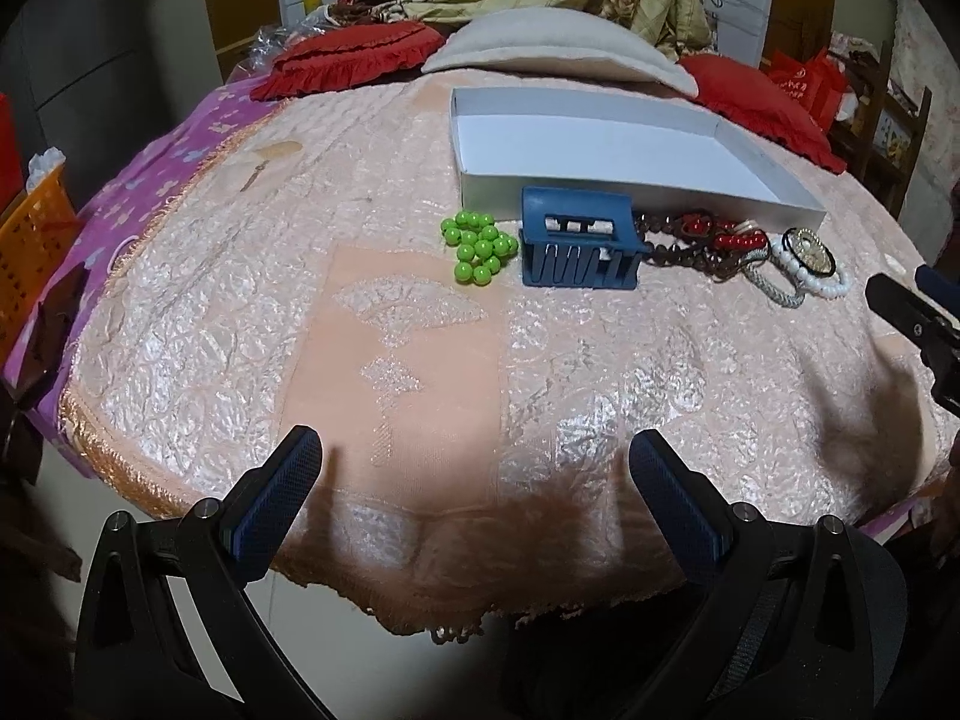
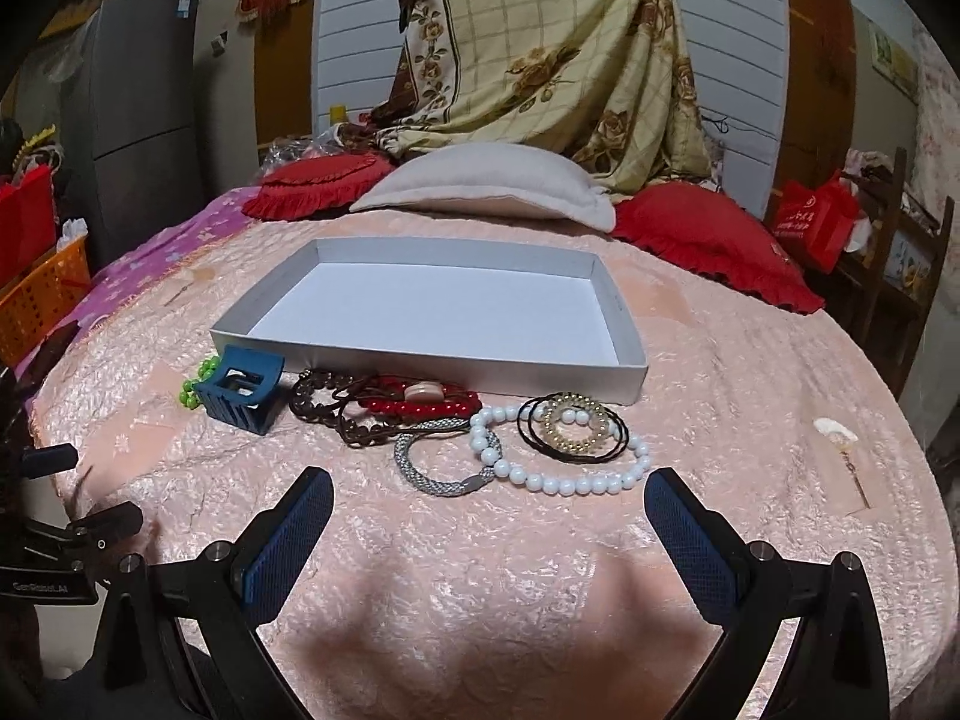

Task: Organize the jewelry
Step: 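Move both tools toward the blue hair clip beside the white tray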

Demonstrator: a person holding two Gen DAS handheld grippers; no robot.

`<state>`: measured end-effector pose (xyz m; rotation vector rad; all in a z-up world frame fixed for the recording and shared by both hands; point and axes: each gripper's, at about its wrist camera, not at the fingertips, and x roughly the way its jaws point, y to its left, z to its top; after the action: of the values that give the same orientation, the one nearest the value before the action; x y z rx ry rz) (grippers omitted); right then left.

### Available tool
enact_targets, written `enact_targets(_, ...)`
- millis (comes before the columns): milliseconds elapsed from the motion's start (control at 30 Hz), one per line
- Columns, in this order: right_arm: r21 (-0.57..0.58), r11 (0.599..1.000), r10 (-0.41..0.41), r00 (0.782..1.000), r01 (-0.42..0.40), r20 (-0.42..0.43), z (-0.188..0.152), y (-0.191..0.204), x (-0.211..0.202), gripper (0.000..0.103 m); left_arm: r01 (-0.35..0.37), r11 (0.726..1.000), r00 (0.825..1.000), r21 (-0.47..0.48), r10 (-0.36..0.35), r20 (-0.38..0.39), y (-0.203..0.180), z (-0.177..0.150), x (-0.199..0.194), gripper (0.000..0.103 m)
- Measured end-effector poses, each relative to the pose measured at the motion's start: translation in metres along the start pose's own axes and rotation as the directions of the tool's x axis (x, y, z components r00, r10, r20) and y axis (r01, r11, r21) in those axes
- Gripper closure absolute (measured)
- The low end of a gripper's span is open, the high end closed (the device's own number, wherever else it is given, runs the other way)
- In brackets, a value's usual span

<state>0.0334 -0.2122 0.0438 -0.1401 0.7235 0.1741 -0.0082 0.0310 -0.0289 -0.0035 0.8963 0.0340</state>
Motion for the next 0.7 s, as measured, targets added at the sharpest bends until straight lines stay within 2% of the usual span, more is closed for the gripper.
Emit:
enact_targets(167, -0.027, 1.000, -0.009, 1.000, 0.009, 0.005, 0.0008, 0.0040, -0.0019, 0.000, -0.071, 0.997, 0.997, 0.002, 0.071, 0.028, 0.0002, 0.0017, -0.0002, 0.001)
enact_targets(300, -0.038, 0.999, -0.020, 1.000, 0.021, 0.015, 0.0014, 0.0068, -0.0030, 0.000, -0.046, 0.999, 0.999, 0.009, 0.046, 0.006, -0.0016, 0.0053, -0.0007, 0.000)
enact_targets(433, -0.034, 0.999, -0.019, 1.000, 0.019, -0.001, 0.0012, 0.0060, -0.0008, 0.000, -0.041, 0.999, 0.999, 0.023, 0.040, 0.028, -0.0035, 0.0060, -0.0062, 0.000)
enact_targets(533, -0.022, 1.000, -0.009, 1.000, 0.009, -0.018, 0.0003, 0.0047, 0.0021, 0.000, -0.012, 1.000, 1.000, 0.010, 0.011, 0.027, -0.0007, 0.0082, -0.0072, 0.000)
enact_targets(700, -0.025, 1.000, -0.011, 1.000, 0.011, -0.019, -0.0006, 0.0068, 0.0018, 0.000, -0.026, 1.000, 1.000, -0.011, 0.026, 0.009, 0.0033, 0.0069, -0.0031, 0.001)
